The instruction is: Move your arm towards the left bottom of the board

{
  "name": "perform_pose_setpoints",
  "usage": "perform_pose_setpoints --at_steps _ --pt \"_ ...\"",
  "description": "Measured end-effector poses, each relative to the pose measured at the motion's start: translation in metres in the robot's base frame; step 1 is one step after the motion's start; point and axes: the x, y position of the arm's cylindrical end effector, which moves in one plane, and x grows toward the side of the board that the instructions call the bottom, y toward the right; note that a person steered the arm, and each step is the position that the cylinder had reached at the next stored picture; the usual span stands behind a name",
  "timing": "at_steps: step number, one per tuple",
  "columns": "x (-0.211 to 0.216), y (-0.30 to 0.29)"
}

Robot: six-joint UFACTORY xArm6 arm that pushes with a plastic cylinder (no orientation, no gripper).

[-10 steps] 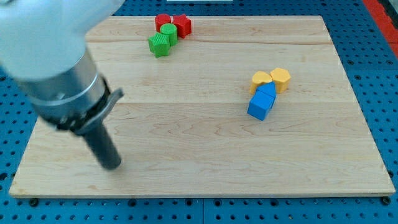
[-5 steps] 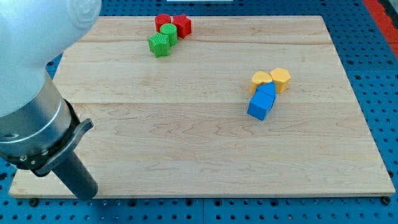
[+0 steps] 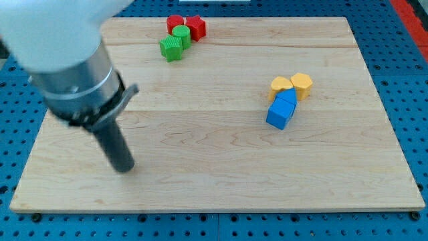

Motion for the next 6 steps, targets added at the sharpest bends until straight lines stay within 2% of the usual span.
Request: perform_pose_setpoints --at_steps 1,2,3,4,5,6 --pt "-0.049 -0.002" --pt "0.021 -0.014" --pt "0.089 0.099" --pt "0.058 0.11" --pt "0.053 -0.017" --pt "0.074 -0.121"
